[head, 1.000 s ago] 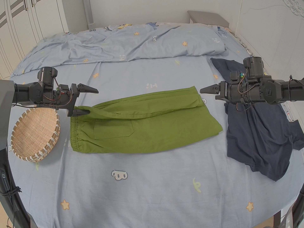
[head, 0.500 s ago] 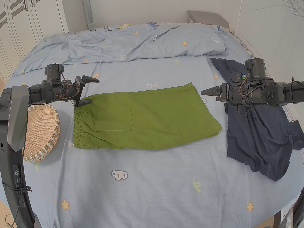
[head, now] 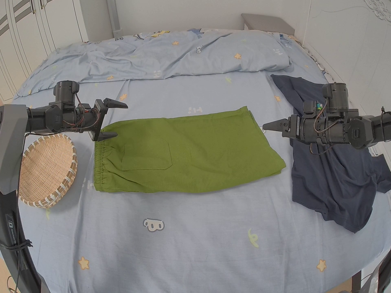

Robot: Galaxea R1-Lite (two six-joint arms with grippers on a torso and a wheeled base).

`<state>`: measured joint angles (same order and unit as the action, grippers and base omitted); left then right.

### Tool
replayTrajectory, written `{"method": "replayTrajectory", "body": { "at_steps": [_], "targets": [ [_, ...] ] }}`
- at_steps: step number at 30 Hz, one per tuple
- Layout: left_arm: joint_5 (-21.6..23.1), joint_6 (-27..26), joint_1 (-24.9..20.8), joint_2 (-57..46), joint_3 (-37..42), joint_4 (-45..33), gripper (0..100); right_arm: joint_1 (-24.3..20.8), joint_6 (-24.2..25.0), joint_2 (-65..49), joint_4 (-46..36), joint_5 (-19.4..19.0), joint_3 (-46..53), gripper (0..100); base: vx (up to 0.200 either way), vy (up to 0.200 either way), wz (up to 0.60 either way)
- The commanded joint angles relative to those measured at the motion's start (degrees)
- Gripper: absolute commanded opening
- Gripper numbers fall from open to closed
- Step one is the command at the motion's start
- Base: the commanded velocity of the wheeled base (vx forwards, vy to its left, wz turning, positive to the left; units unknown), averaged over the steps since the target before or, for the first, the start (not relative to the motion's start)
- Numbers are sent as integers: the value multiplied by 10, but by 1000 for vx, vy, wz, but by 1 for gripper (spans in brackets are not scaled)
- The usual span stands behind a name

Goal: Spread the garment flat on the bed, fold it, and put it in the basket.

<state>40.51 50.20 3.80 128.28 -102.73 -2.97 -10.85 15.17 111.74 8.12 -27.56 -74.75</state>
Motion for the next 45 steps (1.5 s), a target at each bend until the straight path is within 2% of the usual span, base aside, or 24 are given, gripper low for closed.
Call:
{"method": "replayTrajectory", "body": {
  "at_steps": [1, 3, 5, 6, 9, 14, 28, 33, 37, 45],
  "targets": [
    [4, -54, 2, -153, 194, 24, 100, 0, 3, -71, 7, 4, 87, 100, 0, 0, 0],
    [2, -94, 9, -194, 303, 72, 100, 7, 11, -94, 8, 3, 118, 100, 0, 0, 0],
    [1, -101, 9, -217, 365, 108, 100, 7, 20, -110, 9, 3, 139, 100, 0, 0, 0],
    [-3, -103, 9, -234, 425, 149, 100, 7, 24, -125, 12, 3, 160, 100, 0, 0, 0],
    [-21, -103, 9, -251, 532, 247, 100, 6, 25, -150, 21, 3, 187, 100, 0, 0, 0],
    [-46, -97, 16, -263, 616, 381, 100, 3, 26, -181, 23, 3, 220, 100, 0, 0, 0],
    [-44, -107, 75, -276, 620, 392, 100, -4, 20, -179, 23, 4, 238, 100, 0, 0, 0],
    [-50, -119, 67, -247, 618, 400, 100, -10, 20, -176, 23, 5, 239, 100, 0, 0, 0],
    [-59, -149, 58, -202, 617, 428, 100, -10, 20, -176, 23, 5, 239, 100, 0, 0, 0],
    [-126, -163, 13, -138, 598, 467, 100, -10, 19, -173, 23, 5, 239, 100, 0, 0, 0]
  ]
}}
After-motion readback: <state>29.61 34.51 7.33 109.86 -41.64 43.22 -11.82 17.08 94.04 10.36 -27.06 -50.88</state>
